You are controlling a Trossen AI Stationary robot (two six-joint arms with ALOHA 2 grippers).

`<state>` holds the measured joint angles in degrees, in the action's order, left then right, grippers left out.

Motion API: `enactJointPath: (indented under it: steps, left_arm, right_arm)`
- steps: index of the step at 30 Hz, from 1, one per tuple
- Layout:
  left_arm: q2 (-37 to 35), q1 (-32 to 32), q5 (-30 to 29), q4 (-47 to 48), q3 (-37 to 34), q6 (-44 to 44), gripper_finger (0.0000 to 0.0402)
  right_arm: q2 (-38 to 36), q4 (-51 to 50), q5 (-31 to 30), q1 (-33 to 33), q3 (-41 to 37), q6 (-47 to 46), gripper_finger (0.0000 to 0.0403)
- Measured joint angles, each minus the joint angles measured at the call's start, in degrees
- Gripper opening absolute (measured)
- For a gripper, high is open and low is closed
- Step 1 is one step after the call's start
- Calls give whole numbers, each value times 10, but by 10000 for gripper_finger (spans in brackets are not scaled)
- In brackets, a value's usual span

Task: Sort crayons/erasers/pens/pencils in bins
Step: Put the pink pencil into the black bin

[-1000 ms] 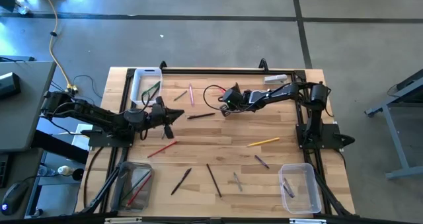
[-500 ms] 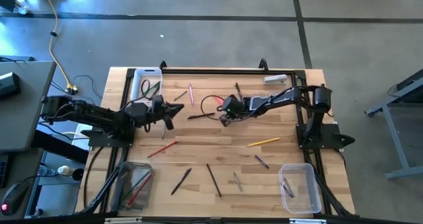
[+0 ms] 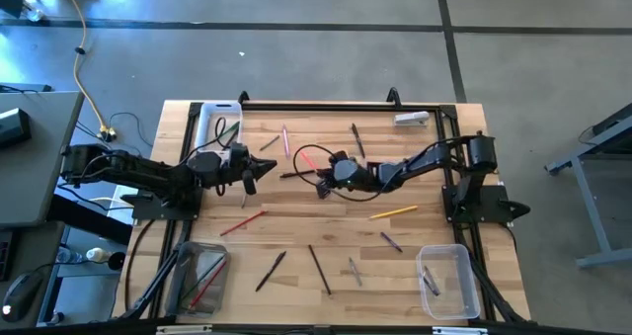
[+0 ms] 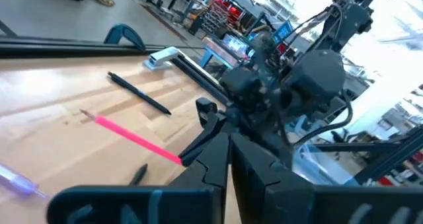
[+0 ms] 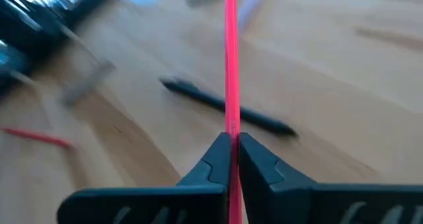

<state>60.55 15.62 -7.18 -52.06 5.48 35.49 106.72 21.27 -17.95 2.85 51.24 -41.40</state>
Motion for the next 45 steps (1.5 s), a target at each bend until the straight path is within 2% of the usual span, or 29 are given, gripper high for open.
enactJointPath:
  steps: [10, 16, 21, 23, 26, 30, 32, 35, 38, 41, 45]
  left_arm:
    - [0, 0, 5, -6, 0, 52, 85]
    - [0, 0, 18, -4, 0, 51, 126]
    - [0, -1, 83, 16, 5, 14, 122]
    - [0, -1, 114, 66, 22, -1, 110]
    - [0, -2, 124, 192, 65, -34, 88]
    - [0, -10, 83, 412, 146, -95, 59]
    - [0, -15, 54, 520, 185, -106, 45]
    - [0, -21, 25, 664, 230, -94, 25]
    - [0, -35, -7, 769, 252, -48, 12]
    - [0, -51, -39, 825, 254, 8, 15]
    - [1, -68, -64, 845, 254, 40, 44]
  right_arm:
    - [-1, 200, -29, -31, -5, 50, 2]
    - [-1, 191, -29, -34, -5, 66, 2]
    - [-2, 156, -26, -35, -5, 97, 1]
    - [-8, 133, -12, -35, -5, 120, 1]
    - [-31, 80, 0, -37, -4, 158, 0]
    - [-53, 12, -22, -48, -5, 224, 0]
    - [-59, 17, -30, -52, -22, 236, 0]
    - [-63, 68, -30, -53, -68, 234, 0]
    - [-66, 164, -26, -52, -129, 222, 0]
    - [-72, 253, -26, -52, -187, 220, 0]
    - [-100, 308, -25, -52, -243, 220, 0]
